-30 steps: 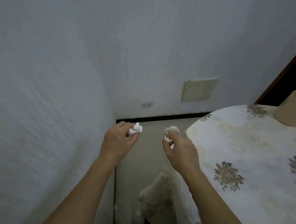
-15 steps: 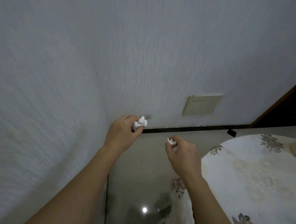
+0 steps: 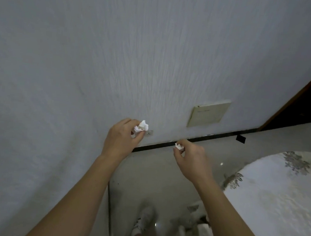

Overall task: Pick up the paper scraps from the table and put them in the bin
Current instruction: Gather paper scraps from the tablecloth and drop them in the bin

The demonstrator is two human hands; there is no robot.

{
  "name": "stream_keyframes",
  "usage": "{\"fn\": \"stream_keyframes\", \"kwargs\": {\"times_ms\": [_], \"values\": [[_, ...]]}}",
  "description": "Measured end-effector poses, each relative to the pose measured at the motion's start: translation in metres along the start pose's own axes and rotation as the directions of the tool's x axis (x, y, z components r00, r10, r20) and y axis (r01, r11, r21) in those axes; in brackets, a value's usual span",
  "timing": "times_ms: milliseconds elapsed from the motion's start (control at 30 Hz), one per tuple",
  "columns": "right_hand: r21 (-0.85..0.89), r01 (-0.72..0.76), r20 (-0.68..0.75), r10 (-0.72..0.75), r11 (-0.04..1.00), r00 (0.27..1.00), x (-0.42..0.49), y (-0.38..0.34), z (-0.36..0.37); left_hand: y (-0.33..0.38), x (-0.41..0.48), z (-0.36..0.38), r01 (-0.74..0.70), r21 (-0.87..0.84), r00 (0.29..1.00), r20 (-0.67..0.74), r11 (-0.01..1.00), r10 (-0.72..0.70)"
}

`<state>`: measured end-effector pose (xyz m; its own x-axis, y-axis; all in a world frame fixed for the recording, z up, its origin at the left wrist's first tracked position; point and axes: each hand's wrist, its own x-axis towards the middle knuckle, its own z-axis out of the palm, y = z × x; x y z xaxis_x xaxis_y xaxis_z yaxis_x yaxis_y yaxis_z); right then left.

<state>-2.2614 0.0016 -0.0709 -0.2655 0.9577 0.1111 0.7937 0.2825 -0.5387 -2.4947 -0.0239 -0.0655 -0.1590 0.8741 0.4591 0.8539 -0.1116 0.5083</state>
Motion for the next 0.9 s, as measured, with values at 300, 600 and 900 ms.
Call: {"fn": "stream_keyframes", "kwargs": {"times_ms": [300, 600, 900], "values": [[0.01, -0.142, -0.073, 0.142, 0.99, 0.987, 0.105, 0.03, 0.004, -0.034, 0.116, 0.062, -0.102, -0.046, 0.978, 0.177, 0.994, 0.109], [0.017, -0.316, -0.167, 0.314, 0.949, 0.935, 0.151, 0.073, -0.029, 0.006, 0.194, 0.13, -0.202, -0.173, 0.934, 0.261, 0.964, 0.243], [-0.02, -0.531, -0.321, 0.497, 0.847, 0.806, 0.191, 0.146, -0.071, 0.066, 0.272, 0.231, -0.323, -0.342, 0.837, 0.332, 0.883, 0.435]]}}
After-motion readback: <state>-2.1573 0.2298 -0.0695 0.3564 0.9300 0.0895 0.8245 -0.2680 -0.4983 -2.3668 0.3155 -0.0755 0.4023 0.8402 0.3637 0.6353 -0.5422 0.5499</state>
